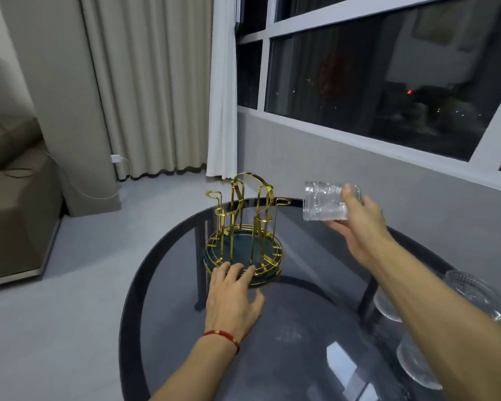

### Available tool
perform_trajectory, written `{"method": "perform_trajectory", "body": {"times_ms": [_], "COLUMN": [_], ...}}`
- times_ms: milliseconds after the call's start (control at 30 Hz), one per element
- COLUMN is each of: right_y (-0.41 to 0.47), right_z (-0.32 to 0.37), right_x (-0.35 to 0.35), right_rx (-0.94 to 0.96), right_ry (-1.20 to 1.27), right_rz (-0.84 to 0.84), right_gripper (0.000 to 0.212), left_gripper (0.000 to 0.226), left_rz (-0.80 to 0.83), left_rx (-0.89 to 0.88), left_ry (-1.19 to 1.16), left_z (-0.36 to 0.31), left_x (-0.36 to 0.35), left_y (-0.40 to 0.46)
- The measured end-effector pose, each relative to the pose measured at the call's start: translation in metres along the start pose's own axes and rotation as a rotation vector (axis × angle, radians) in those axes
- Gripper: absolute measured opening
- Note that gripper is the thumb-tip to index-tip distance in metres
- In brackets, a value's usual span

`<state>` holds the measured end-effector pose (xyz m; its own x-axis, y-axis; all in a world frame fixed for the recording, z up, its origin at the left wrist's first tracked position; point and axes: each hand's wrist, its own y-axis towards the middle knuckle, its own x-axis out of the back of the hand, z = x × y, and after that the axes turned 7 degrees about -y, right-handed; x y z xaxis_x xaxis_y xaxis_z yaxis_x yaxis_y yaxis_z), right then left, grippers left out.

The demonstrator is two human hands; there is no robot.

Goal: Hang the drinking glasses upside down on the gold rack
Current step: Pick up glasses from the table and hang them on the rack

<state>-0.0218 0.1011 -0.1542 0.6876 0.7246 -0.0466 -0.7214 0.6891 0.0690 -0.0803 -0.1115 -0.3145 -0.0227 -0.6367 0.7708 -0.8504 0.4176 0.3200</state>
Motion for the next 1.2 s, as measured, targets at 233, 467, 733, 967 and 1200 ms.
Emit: {"method": "perform_trajectory", "body": {"times_ms": [233,467,733,967,1200], "right_y": [0.064,0.085,0.093,0.096,0.096], "right_z": [0.038,0.036,0.008,-0.016,-0.015], "right_x": [-0.061,-0.097,-0.117,-0.117,-0.117], "right_rx": [0.152,0.207,0.215,0.132,0.147], "right_ry": [-0.270,-0.489,-0.674,-0.741,-0.806], "right_rz": [-0.054,-0.006,0.108,0.242,0.316], "right_gripper": [0.073,0.076,0.075,0.078,0.080], "left_gripper": [0.059,0.061,0.061,0.058,0.057], "left_rz": [-0.045,-0.018,0.004,0.012,0.021], "left_rx": [-0.071,-0.082,-0.082,-0.059,-0.067], "left_ry": [0.036,0.016,0.032,-0.001,0.026], "left_z": [0.009,0.010,0.009,0.006,0.009], "left_x": [-0.008,-0.013,-0.013,-0.013,-0.014], "left_y": [0.003,0.007,0.010,0.010,0.011]}}
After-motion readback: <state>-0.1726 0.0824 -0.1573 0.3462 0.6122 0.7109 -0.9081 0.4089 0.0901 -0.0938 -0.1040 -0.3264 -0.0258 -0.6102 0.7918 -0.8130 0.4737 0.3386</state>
